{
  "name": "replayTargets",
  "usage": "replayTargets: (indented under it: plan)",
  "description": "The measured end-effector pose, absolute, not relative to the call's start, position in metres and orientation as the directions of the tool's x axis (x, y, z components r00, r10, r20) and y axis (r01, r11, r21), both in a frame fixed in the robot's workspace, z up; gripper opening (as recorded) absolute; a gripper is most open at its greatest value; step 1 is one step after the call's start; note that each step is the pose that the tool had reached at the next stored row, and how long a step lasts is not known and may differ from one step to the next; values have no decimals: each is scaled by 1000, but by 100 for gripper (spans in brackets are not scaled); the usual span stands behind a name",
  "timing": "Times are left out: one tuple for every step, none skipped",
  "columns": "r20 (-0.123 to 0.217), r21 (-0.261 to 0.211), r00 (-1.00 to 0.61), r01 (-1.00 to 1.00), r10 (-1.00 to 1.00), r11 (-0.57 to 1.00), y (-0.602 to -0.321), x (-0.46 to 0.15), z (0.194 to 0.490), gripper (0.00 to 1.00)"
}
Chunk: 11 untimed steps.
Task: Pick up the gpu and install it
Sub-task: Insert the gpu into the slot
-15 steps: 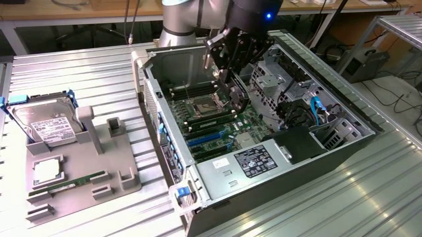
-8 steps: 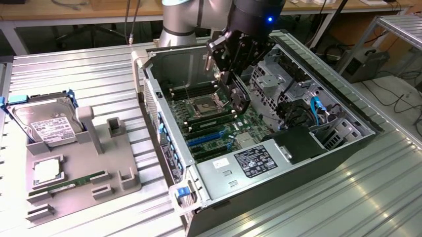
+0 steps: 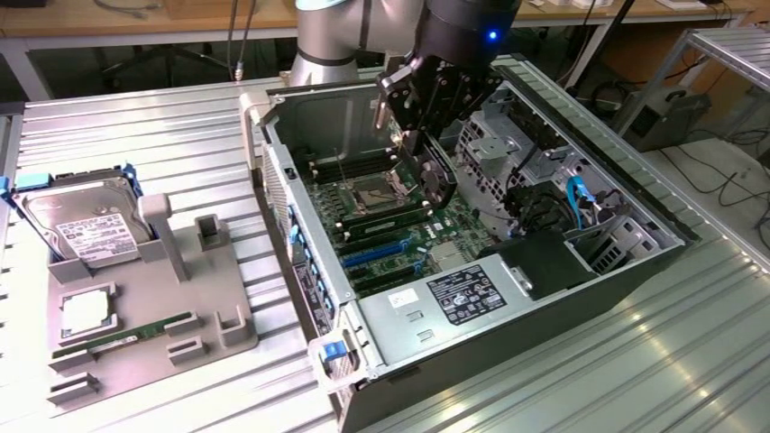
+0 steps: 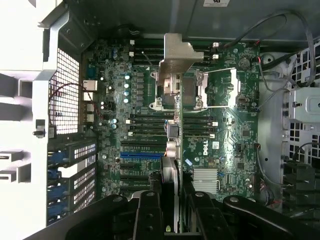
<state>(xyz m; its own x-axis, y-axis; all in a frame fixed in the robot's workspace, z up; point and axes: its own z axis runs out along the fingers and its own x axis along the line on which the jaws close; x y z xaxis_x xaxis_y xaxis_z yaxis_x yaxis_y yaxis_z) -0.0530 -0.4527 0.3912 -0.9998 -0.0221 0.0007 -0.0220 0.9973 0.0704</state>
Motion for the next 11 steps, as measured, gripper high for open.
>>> replayTargets:
  plan:
    - [1, 70, -1000, -22, -22, 997, -453, -53, 391, 26]
    - [1, 70, -1000, -22, -22, 997, -453, -53, 391, 26]
    - [1, 70, -1000, -22, -22, 997, -453, -53, 391, 26]
    - [1, 70, -1000, -31, -31, 997, -453, -53, 391, 26]
    - [1, 71, -998, -60, -60, 996, -453, -53, 391, 26]
    - [1, 71, -997, -77, -77, 995, -453, -53, 391, 26]
    - [1, 71, -995, -104, -104, 992, -453, -53, 391, 26]
    - [1, 71, -990, -138, -138, 988, -453, -53, 391, 26]
    - [1, 72, -987, -161, -162, 984, -453, -53, 391, 26]
    - [0, 72, -984, -180, -180, 981, -453, -53, 391, 26]
    - [0, 72, -978, -206, -207, 976, -453, -53, 390, 26]
